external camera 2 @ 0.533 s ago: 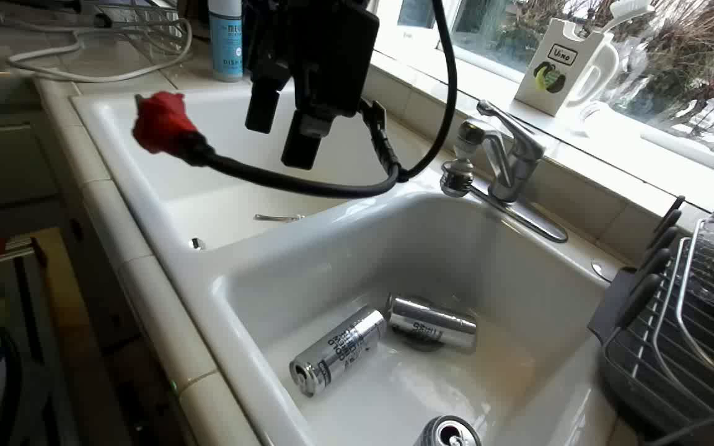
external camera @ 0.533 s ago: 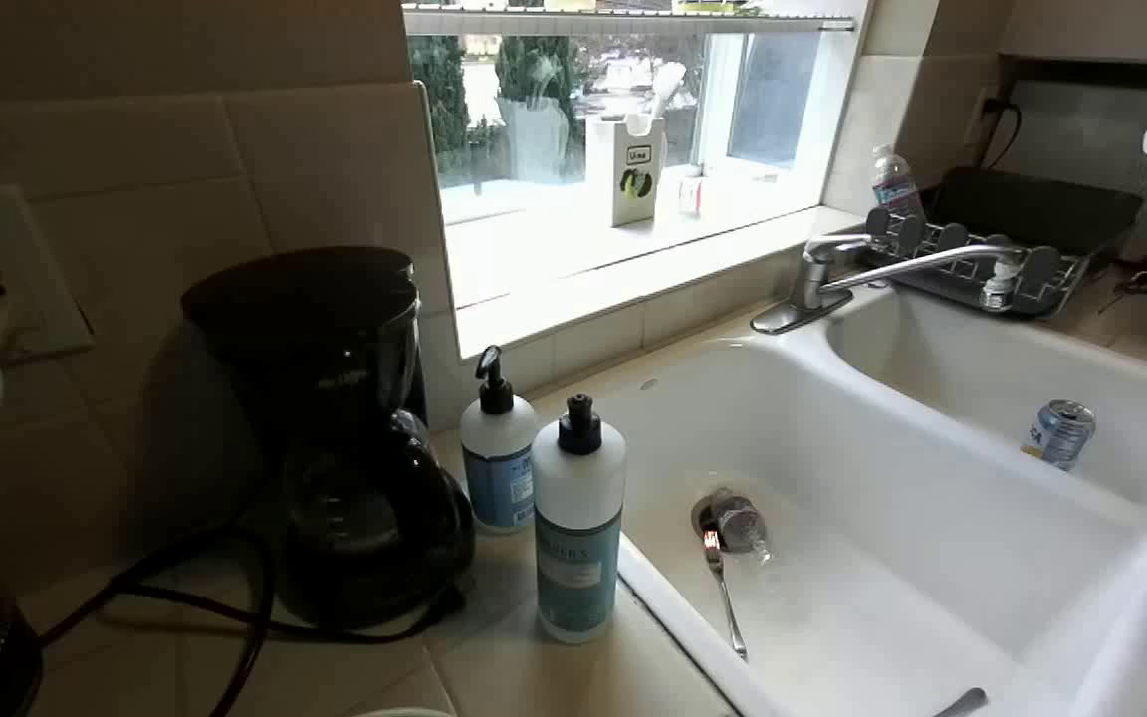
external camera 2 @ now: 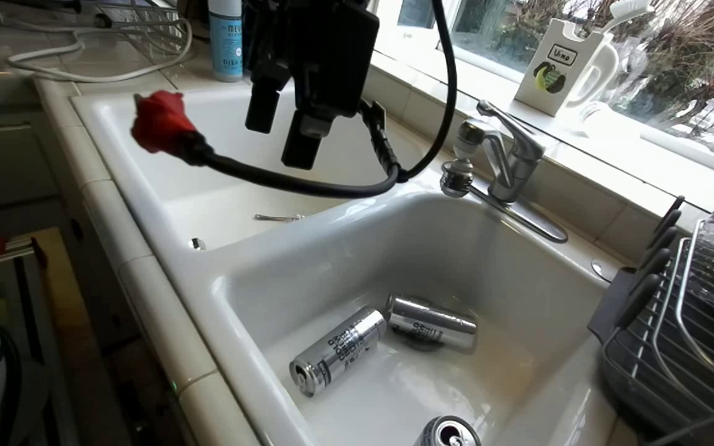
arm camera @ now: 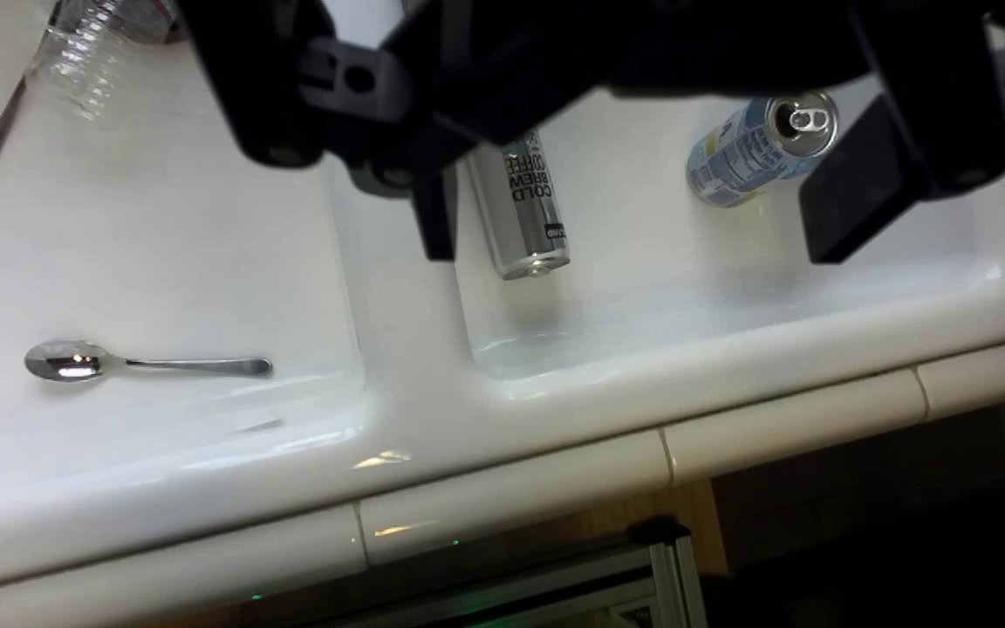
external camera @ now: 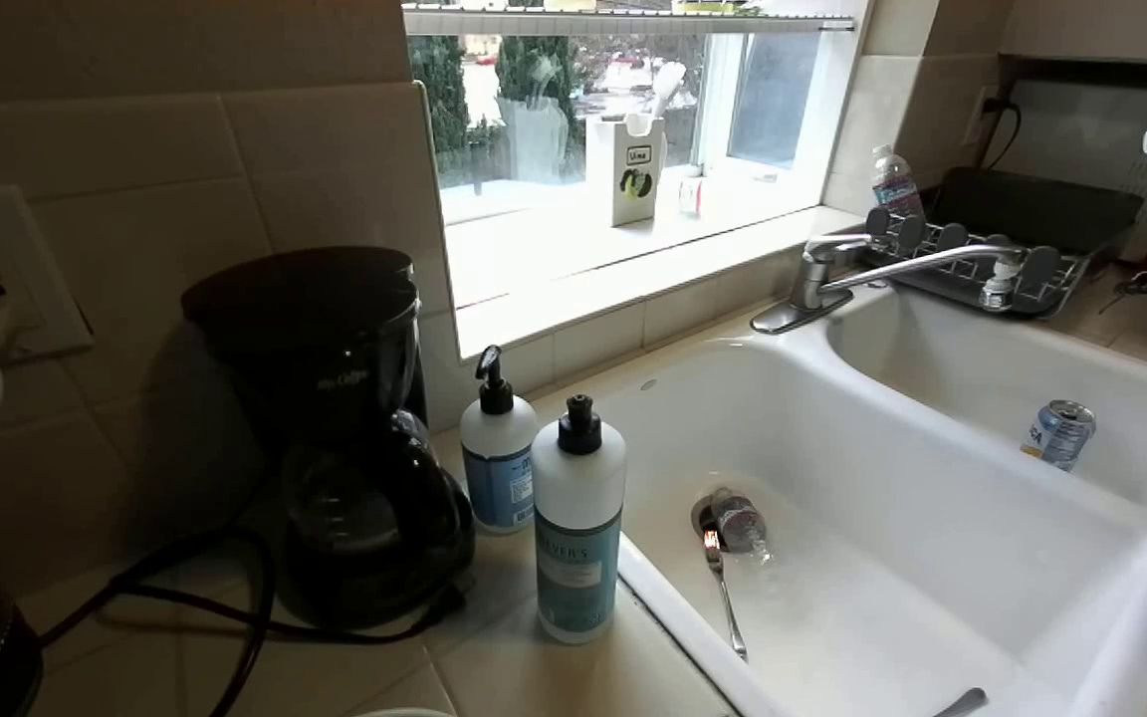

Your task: Put the bottle on the windowsill

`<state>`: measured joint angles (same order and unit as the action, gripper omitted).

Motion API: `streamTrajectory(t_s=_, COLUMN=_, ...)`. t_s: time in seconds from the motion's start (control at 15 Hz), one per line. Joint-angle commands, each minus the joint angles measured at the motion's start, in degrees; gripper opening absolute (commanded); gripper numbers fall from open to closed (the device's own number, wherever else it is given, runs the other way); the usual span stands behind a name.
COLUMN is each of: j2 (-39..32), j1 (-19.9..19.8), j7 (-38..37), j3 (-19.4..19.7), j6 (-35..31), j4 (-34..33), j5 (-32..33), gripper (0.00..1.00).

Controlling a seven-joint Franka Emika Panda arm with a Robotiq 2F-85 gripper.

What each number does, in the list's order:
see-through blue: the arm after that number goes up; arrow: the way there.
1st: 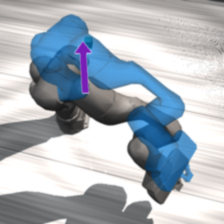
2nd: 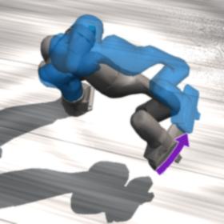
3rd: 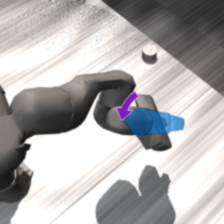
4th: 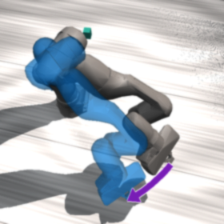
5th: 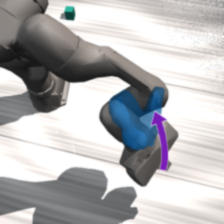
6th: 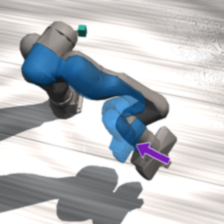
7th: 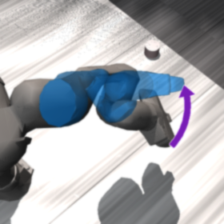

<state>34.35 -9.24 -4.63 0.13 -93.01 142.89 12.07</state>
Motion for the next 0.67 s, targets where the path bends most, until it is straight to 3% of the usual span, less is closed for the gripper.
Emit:
streamTrajectory(t_s=0.0, j2=0.0, j1=1.3, j7=-0.6, j3=1.0, j6=0.2, j4=-0.1, j5=0.5, gripper=1.00)
streamTrajectory(t_s=0.6, j2=2.4, j1=-0.3, j7=-3.2, j3=2.6, j6=-1.4, j4=0.1, j5=0.4, gripper=1.00)
